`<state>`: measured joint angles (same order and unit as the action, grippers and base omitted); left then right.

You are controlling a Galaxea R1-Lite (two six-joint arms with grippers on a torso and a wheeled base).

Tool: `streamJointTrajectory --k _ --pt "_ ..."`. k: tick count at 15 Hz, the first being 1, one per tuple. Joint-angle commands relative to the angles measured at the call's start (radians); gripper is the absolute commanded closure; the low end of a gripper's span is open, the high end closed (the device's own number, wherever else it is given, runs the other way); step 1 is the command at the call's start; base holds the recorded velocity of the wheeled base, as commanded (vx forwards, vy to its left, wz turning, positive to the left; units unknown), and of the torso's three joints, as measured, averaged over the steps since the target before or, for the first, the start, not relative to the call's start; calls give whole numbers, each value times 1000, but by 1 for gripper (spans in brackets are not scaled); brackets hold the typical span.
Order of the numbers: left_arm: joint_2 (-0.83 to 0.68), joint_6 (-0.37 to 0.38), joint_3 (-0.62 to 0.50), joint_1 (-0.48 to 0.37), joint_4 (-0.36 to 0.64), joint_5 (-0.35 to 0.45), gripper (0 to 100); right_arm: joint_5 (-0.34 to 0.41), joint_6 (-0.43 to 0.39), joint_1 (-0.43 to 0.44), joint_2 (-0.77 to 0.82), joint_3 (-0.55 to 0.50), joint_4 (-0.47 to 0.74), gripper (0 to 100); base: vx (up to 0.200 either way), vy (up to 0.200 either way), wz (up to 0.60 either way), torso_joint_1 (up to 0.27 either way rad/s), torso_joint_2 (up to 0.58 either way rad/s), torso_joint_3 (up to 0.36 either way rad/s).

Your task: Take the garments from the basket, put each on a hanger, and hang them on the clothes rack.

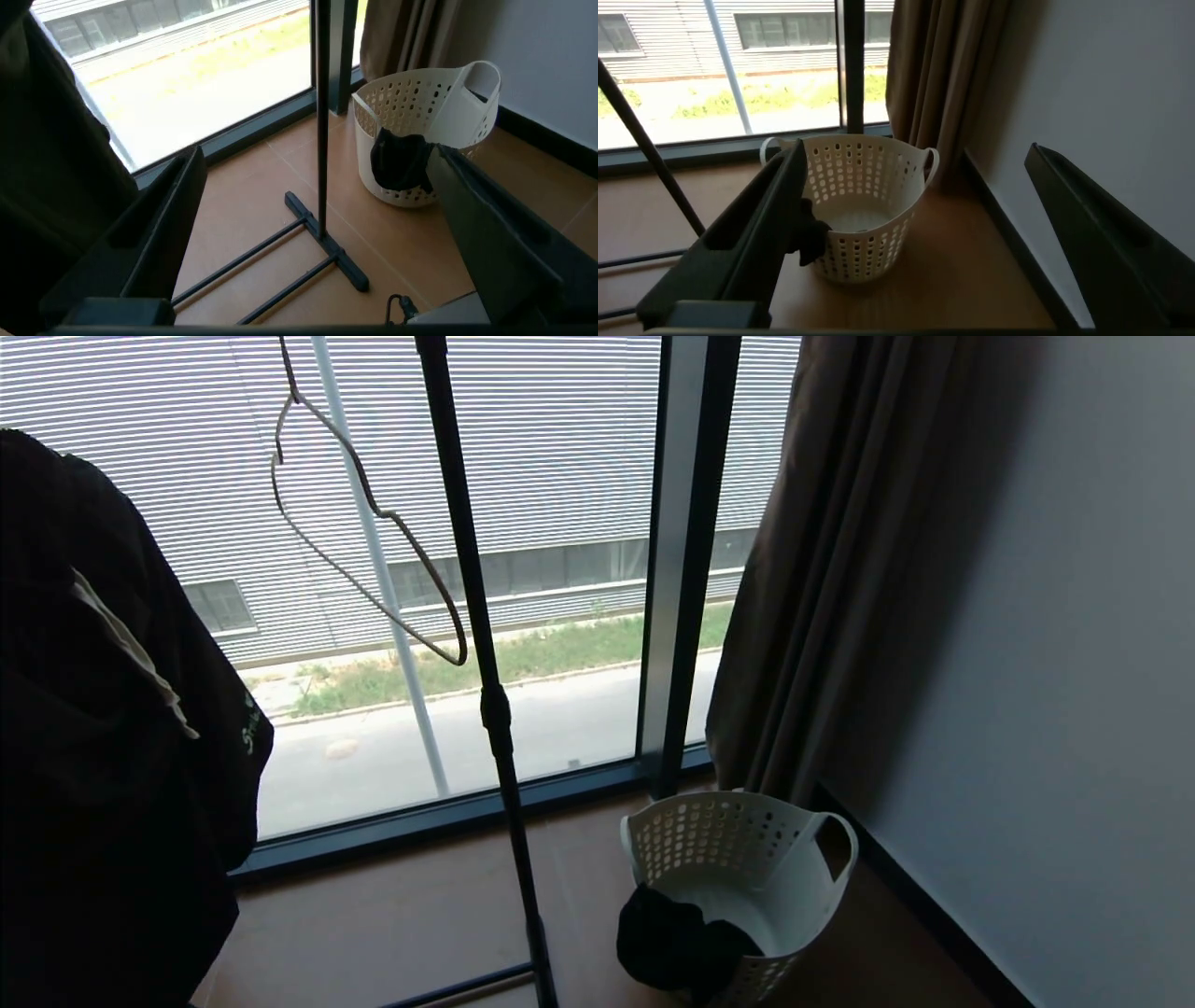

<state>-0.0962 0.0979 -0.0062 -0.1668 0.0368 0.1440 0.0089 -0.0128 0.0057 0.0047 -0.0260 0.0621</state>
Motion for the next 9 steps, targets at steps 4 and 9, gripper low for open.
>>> streamJointTrajectory --k 4,9 --pt "-2 0 0 0 0 0 0 2 -1 0 1 0 1 0 0 0 0 -51 449 399" --pt "-4 56 0 0 -2 9 0 2 -1 0 1 0 1 0 0 0 0 -4 180 174"
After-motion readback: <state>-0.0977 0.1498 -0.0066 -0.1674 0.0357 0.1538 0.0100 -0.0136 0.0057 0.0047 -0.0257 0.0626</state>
